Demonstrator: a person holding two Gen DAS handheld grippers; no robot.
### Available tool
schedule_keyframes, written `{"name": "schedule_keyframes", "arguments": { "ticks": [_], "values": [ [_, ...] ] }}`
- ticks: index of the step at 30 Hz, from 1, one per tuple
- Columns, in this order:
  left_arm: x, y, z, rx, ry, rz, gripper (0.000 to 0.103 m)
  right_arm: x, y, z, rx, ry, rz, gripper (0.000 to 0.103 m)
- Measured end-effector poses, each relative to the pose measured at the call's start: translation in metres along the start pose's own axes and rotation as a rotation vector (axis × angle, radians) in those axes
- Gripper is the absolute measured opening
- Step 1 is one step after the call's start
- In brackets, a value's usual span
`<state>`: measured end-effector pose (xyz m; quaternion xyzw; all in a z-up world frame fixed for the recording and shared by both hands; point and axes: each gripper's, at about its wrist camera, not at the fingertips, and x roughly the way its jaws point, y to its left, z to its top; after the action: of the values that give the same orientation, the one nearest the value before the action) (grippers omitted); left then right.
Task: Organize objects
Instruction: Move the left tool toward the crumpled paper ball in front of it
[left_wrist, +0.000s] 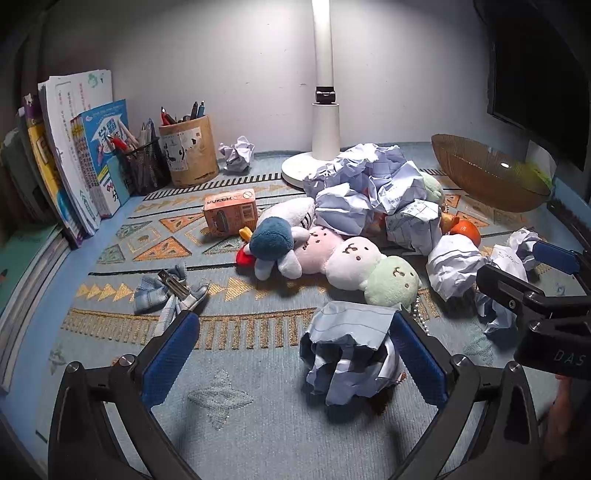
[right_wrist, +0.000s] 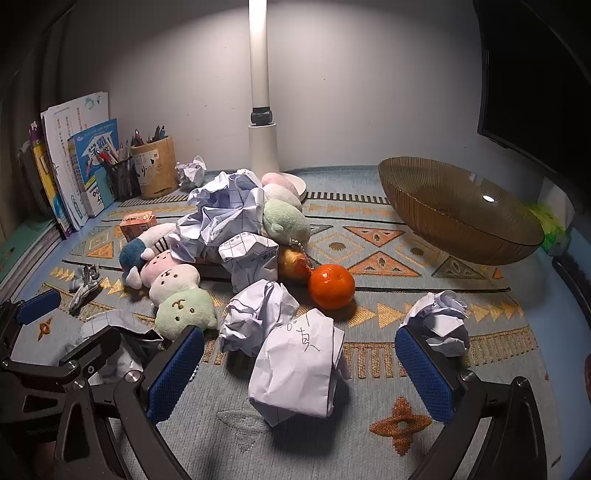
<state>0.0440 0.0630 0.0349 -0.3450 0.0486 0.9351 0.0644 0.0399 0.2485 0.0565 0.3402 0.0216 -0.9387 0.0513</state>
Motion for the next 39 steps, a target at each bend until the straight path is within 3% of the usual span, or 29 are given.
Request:
{"name": "schedule_keyframes", "arguments": {
  "ticks": [10,39],
  "values": [
    [0.0048,0.0031,0.0000,-0.023,0.026,-0.052,0.103,-0.0035,0.0000,-0.0008,0.003,-0.013,0.007,0.103],
    [0.0050,0.0022,-0.0003,-0.022,0.026,-0.050,0.103,-0.0037,0.0041,-0.0016,-0.022,-0.018,0.002,0.103]
  ]
}}
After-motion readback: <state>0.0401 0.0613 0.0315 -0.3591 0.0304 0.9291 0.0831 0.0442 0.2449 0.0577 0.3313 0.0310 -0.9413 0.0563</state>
